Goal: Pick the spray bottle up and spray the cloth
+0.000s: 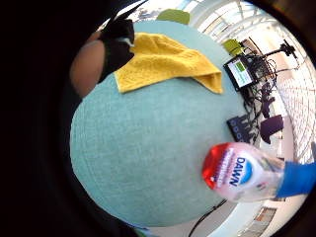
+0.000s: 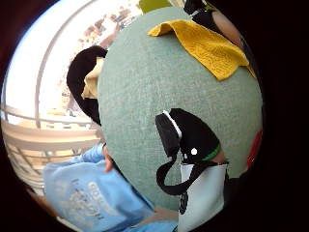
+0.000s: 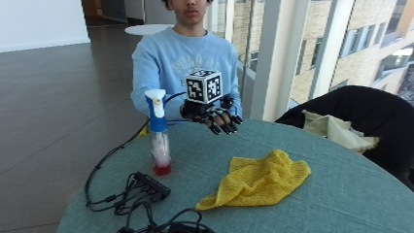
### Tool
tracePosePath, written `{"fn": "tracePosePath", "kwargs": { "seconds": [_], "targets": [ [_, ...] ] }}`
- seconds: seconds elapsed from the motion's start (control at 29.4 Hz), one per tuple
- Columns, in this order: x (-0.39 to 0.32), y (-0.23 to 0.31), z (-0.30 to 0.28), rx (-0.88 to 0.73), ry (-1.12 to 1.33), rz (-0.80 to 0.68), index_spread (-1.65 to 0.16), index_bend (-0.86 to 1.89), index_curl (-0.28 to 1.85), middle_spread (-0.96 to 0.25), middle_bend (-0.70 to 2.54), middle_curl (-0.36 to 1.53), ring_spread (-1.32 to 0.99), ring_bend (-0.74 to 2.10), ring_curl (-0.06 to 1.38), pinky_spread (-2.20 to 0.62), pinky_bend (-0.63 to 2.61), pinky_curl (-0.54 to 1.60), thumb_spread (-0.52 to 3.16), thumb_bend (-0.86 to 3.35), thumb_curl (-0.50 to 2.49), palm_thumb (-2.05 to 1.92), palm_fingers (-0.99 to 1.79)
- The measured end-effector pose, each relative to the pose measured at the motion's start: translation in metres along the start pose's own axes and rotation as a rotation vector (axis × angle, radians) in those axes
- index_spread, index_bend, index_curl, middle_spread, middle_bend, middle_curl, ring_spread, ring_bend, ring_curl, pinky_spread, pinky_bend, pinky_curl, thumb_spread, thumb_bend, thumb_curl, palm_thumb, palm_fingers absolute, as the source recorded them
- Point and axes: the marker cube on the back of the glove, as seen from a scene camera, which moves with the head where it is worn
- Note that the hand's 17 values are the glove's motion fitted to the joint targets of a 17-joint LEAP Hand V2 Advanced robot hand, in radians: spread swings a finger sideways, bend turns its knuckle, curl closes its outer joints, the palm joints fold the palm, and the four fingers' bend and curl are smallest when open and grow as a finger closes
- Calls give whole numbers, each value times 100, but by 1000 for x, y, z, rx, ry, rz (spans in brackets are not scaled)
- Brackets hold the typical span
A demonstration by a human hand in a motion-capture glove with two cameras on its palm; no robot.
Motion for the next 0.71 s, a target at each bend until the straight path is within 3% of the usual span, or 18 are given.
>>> {"fn": "tracePosePath", "kwargs": {
  "seconds": [0.44, 0.71],
  "targets": [
    [36, 120, -37, 258, -152, 151, -40, 13, 25, -8, 27, 33, -1, 32, 27, 19, 30, 29, 112, 6, 21, 53, 63],
    [86, 168, -45, 428, -306, 285, -39, 12, 25, -8, 25, 34, -1, 35, 29, 18, 32, 31, 110, 0, 22, 52, 64]
  ]
}}
